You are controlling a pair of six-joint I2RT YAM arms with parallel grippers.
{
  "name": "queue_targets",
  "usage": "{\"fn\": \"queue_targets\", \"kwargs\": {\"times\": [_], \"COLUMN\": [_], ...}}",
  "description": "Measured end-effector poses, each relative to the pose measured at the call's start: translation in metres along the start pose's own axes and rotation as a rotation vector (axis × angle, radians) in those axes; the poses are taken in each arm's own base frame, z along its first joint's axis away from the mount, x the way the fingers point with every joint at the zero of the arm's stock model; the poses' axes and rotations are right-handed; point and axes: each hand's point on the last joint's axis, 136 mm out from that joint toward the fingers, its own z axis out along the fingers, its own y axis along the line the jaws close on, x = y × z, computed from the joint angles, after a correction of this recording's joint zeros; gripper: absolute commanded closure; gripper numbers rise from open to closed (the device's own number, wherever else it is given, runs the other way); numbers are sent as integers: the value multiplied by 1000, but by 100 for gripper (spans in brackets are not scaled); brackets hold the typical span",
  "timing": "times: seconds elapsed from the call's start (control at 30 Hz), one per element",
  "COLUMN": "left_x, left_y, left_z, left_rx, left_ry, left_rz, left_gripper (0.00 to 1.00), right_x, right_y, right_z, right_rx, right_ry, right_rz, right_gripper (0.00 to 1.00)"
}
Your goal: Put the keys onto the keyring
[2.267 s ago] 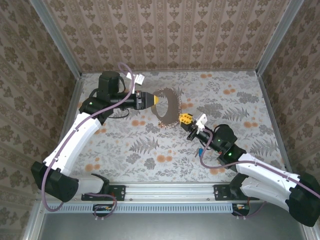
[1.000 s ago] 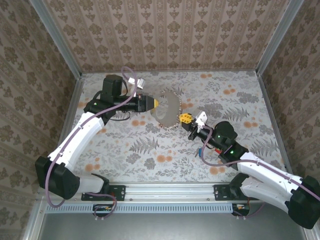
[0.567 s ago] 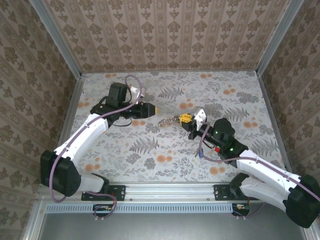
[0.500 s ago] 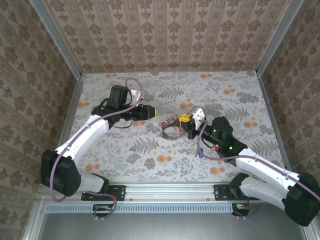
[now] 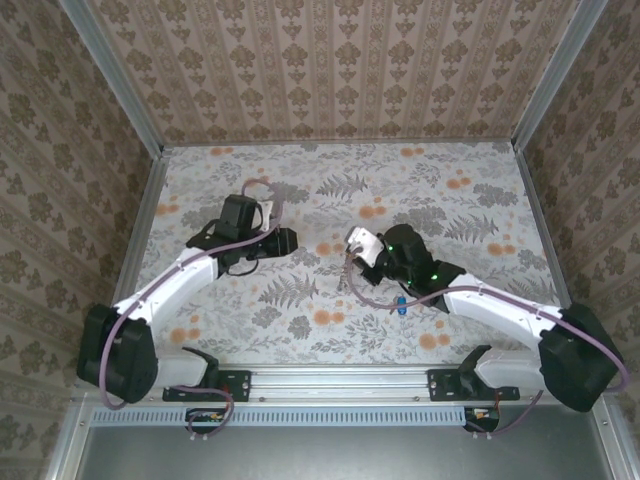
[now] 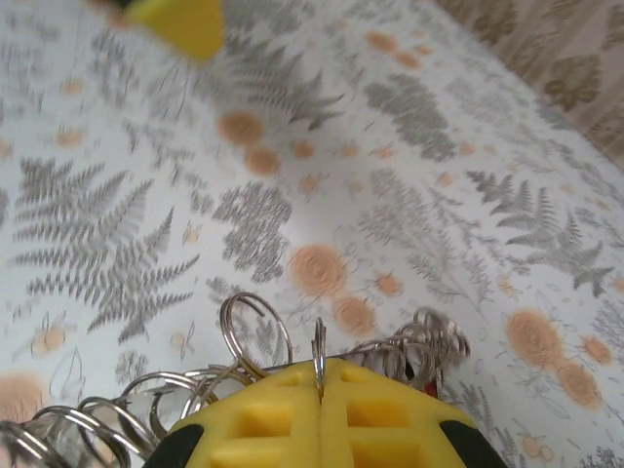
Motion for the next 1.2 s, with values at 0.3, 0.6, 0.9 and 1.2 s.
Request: {"fn": "queue_targets", "kwargs": {"times": [0.3,0.6,0.9,1.2], "left_x": [-14,-15,5,9], "left_y": [10,6,-39,-63], "left_z": [-25,-30,-43,-42], "left_rx": [-64,-27,229,361], "left_ry": [-195,-275,-341,-342], "left_rz": [86,186,503,692], "left_gripper": [58,59,66,68], "right_x": [2,-1,-13,-8], "right_y": [62,85,56,52], "right_z": [21,14,-10,-11], "right_rx": [-114,-177,-314,-361], "right_ry": [27,9,-171,-215], "right_rz": [-250,-259,30,37], "right_gripper": [100,100,100,100]}}
